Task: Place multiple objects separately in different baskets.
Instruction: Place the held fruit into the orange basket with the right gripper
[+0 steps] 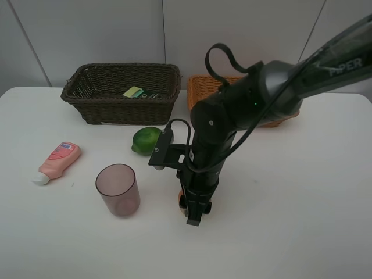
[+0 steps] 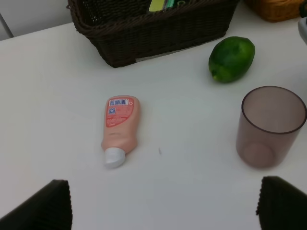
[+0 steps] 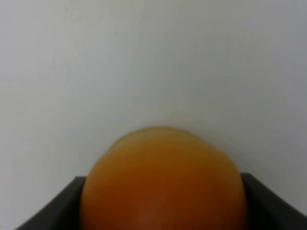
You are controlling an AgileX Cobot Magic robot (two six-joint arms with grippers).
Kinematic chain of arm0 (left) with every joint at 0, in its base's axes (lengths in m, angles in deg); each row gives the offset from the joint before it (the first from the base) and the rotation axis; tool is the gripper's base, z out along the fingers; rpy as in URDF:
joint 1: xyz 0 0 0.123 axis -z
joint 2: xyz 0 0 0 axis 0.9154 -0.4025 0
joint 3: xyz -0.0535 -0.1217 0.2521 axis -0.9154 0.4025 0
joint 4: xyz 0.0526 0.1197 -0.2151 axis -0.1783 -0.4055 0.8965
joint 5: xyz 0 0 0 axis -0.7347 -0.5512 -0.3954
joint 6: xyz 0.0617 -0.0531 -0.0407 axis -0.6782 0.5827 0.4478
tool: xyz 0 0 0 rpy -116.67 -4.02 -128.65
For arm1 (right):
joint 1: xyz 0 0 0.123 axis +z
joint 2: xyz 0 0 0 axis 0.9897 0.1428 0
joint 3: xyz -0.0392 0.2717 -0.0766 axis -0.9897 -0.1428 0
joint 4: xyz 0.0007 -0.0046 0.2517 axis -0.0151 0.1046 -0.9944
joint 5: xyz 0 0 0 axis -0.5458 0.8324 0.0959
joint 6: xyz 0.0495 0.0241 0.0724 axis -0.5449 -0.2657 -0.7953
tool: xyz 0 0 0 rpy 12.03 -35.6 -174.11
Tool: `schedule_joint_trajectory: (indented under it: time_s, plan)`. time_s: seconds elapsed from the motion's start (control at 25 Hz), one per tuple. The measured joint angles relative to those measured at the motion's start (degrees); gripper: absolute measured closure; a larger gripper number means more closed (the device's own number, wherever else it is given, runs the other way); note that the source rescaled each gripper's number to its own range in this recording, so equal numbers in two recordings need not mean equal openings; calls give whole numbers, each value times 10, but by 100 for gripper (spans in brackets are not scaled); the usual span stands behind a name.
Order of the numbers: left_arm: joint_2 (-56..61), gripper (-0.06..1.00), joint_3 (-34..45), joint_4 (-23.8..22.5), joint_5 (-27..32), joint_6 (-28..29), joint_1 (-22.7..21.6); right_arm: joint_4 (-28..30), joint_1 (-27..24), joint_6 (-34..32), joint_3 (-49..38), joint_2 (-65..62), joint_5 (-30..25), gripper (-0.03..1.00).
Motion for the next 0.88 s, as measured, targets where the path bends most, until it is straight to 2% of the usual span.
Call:
schedule_joint_trajectory:
  time_s: [0.44, 0.6, 0.72, 0.88]
  plan:
    - [0, -6, 0, 0, 0, 0, 0, 0, 0, 0, 0, -1, 0, 57]
    - [0, -6, 0, 0, 0, 0, 0, 0, 0, -3, 1, -16, -21, 57]
    - [0, -6, 0, 0, 0, 0, 0, -1, -3, -43, 22, -32, -56, 57]
    - [0, -6, 0, 0, 0, 0, 0, 7, -24, -154, 85, -37, -110, 57]
